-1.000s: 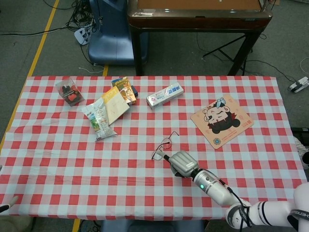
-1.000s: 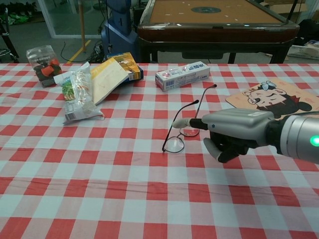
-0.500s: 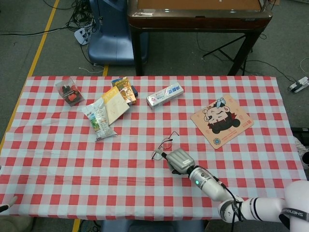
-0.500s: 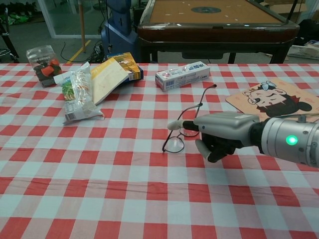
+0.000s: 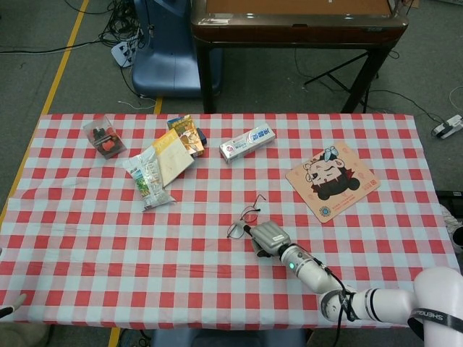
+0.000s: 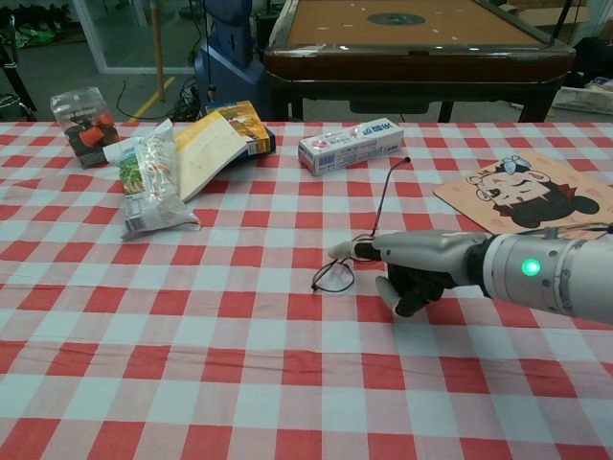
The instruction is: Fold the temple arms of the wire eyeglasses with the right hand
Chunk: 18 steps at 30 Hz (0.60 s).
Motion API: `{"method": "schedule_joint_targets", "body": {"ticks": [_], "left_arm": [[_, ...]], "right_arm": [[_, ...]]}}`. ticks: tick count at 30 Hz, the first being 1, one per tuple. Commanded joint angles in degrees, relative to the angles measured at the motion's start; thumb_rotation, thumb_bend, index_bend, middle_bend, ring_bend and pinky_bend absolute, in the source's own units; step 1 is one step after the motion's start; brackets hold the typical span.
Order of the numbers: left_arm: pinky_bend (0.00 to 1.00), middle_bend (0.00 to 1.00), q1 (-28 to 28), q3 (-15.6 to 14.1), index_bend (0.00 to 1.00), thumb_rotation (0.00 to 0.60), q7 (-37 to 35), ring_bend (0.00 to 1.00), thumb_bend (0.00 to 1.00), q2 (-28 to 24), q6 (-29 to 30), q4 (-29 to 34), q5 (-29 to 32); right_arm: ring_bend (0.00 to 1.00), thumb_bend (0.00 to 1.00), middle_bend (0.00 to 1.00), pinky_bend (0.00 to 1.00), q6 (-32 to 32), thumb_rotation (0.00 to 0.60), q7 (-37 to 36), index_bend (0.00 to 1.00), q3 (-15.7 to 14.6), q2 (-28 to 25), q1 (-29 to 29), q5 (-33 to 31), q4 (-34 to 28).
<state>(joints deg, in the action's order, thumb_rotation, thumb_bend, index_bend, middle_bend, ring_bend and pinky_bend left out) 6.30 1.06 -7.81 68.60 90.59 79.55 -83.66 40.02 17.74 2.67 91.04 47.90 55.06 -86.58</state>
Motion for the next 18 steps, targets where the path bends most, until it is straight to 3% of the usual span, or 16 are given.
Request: {"method": "schedule_joint_targets", "body": {"ticks": [1,6,13,18], "left_arm": [[0.0,0.0,0.0,0.0,0.0,0.6,-0.1,0.0,0.16,0.0,0.0,0.0,0.0],[0.0,0.0,0.0,0.1,0.0,0.6,-0.1,0.0,0.16,0.0,0.1,0.1,-0.1],[0.0,0.0,-0.4,0.0,0.0,0.6,0.4,0.0,0.16,-0.1,0.2,0.8,-0.9],[0.0,0.0,-0.6,0.0,0.0,0.6,1.0,0.0,0.16,-0.3,0.3,1.6,-1.2]], "right_arm": [[1.0,0.78,1.0,1.0,1.0,0.6,0.4,0.0,-0.4,-0.2,-0.2,0.4,-0.8],[1.0,0.78,1.0,1.0,7.7,0.6,-1.4,0.0,-0.9,-3.9,-3.5,7.2,-6.5],[1.0,0.78,1.0,1.0,19.9,0.6,-5.4,0.0,-2.6,-12.9,-10.1,19.4,-15.3],[1.0,0.78,1.0,1.0,27.5,0.6,-5.9,0.0,-3.7,-17.7,-15.2,23.2,-17.7]]}}
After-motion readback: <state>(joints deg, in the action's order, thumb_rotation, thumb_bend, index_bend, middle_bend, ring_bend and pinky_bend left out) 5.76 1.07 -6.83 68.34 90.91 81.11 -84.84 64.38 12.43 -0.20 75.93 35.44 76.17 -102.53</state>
